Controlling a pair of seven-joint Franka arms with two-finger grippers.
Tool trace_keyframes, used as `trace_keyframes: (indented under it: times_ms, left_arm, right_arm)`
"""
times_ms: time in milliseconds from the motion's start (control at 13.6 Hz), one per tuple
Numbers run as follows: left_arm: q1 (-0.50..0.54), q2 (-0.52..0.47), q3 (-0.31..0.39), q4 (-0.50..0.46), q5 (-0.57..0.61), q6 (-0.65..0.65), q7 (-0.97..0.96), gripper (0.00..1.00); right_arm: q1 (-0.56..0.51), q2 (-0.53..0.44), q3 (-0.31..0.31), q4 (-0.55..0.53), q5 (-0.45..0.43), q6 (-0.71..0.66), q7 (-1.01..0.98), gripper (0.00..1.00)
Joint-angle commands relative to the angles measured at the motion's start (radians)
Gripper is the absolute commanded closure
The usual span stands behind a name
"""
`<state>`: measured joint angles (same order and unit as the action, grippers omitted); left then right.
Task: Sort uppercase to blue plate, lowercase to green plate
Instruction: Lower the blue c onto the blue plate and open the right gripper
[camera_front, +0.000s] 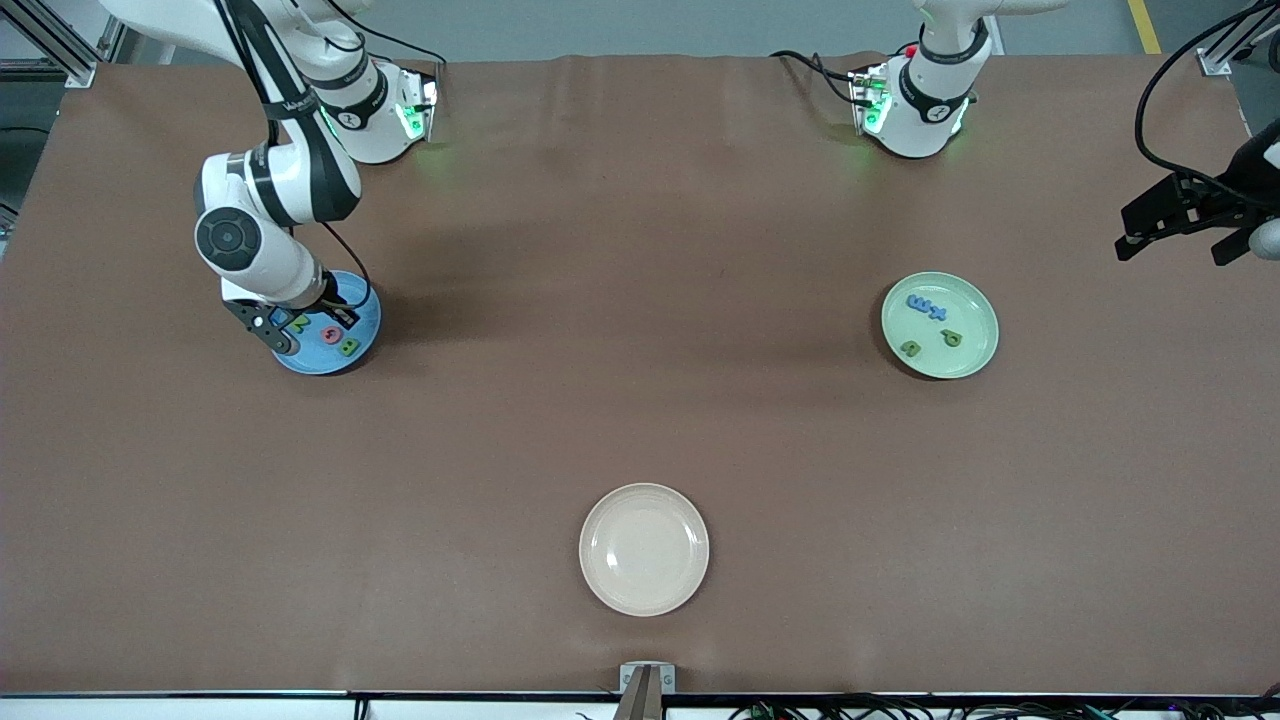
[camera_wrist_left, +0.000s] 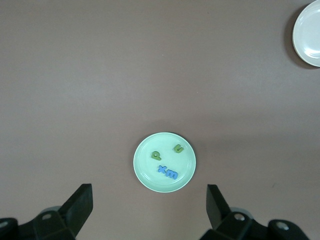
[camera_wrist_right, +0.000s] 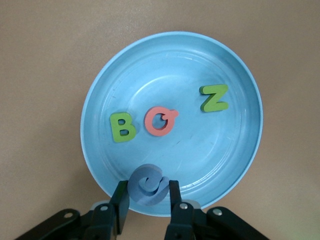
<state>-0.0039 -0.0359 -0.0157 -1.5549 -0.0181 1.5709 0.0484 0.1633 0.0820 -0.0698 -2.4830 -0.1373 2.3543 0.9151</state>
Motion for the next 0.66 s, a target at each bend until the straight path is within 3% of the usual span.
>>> trace_keyframes:
  times_ms: [0,590]
  left_arm:
    - [0.004,0.01,-0.003,0.022,-0.016,-0.003,-0.007,0.0]
    - [0.004,0.01,-0.003,0.022,-0.016,-0.003,-0.007,0.0]
  right_arm:
    - [-0.031,-0.053,0.021,-0.039,-0.015,0.01,-0.007,0.0]
    - [-0.031,-0.062,0.022,-0.045,-0.015,0.019,-0.025,0.0]
